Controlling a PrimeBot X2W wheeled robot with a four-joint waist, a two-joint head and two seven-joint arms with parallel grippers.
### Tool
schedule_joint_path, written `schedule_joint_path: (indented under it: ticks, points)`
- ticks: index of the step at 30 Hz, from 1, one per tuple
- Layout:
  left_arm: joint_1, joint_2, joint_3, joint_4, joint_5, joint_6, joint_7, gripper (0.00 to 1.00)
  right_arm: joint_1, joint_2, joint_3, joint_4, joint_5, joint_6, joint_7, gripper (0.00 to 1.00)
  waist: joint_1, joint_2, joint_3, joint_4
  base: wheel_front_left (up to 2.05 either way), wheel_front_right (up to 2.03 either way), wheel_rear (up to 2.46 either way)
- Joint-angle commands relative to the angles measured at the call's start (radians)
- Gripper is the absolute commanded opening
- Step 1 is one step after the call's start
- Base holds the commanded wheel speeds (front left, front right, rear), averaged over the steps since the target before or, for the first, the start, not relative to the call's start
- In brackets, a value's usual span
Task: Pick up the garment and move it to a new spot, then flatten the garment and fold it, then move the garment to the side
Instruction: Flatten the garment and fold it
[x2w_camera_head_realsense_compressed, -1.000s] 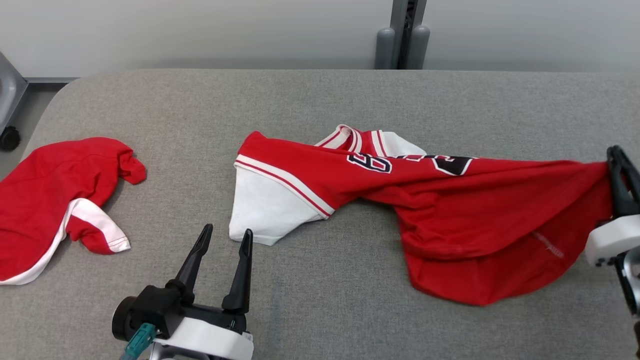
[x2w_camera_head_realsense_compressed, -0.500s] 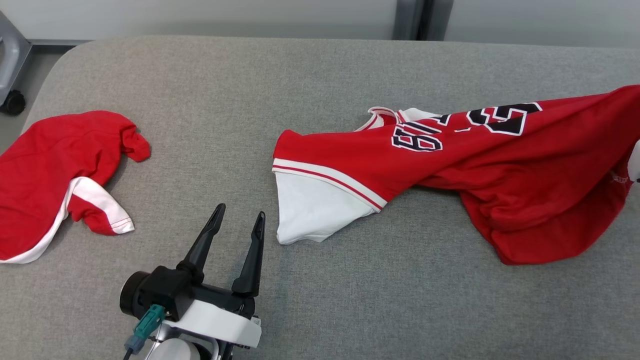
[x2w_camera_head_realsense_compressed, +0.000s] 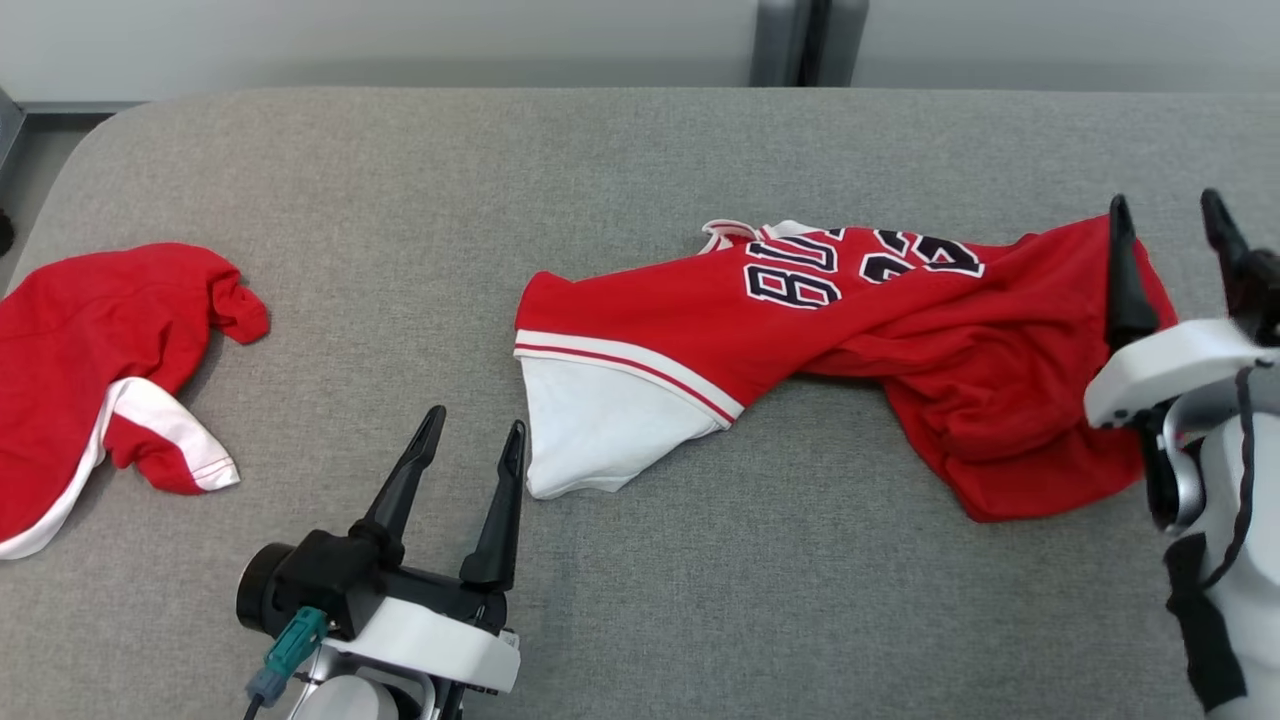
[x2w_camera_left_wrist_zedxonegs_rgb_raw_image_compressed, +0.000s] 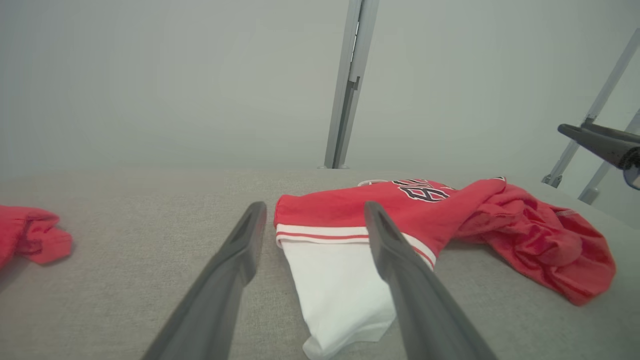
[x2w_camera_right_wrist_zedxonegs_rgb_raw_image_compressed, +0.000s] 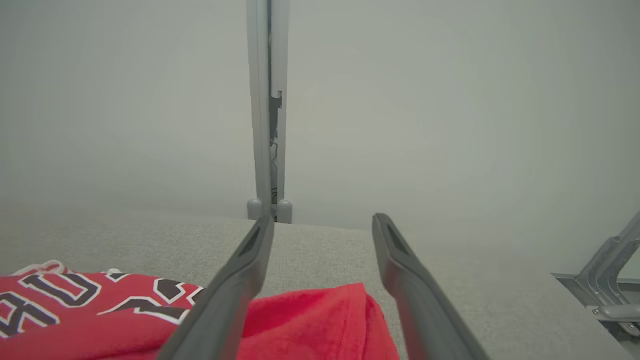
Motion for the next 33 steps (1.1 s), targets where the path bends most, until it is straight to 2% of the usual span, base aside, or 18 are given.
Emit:
schedule_joint_path:
  ticks: [1,6,14,26,32,33]
  points:
    - [0.014,0.003,0.000,0.001,-0.003,0.005,-0.001,1.00,0.040,0.010,0.005,-0.016,0.034,0.000,0.000,1.00,0.0000,0.0000,-0.018,-0.017,0.00,0.00,0.00]
    - [0.030,0.003,-0.002,0.000,-0.006,0.012,0.000,1.00,0.180,0.060,0.057,-0.044,0.184,0.000,0.000,1.00,0.0000,0.0000,-0.047,-0.034,0.00,0.00,0.00]
    - [0.058,0.003,0.001,-0.004,-0.008,0.019,-0.001,1.00,0.326,0.068,0.141,-0.041,0.387,0.000,0.000,1.00,0.0000,0.0000,-0.076,-0.055,0.00,0.00,0.00]
    - [0.042,0.003,-0.016,0.004,-0.012,0.017,-0.001,1.00,0.202,0.044,0.249,0.138,0.558,0.000,0.015,1.00,0.0000,0.0000,-0.076,-0.048,0.00,0.00,0.00]
    - [0.035,0.003,-0.022,0.003,-0.022,0.025,-0.001,1.00,0.173,0.032,0.338,0.199,0.617,0.000,0.017,1.00,0.0000,0.0000,-0.075,-0.027,0.00,0.00,0.00]
    - [0.035,0.003,-0.022,0.003,-0.023,0.026,-0.001,1.00,0.171,0.029,0.351,0.208,0.624,0.000,0.015,0.80,0.0000,0.0000,-0.074,-0.023,0.00,0.00,0.00]
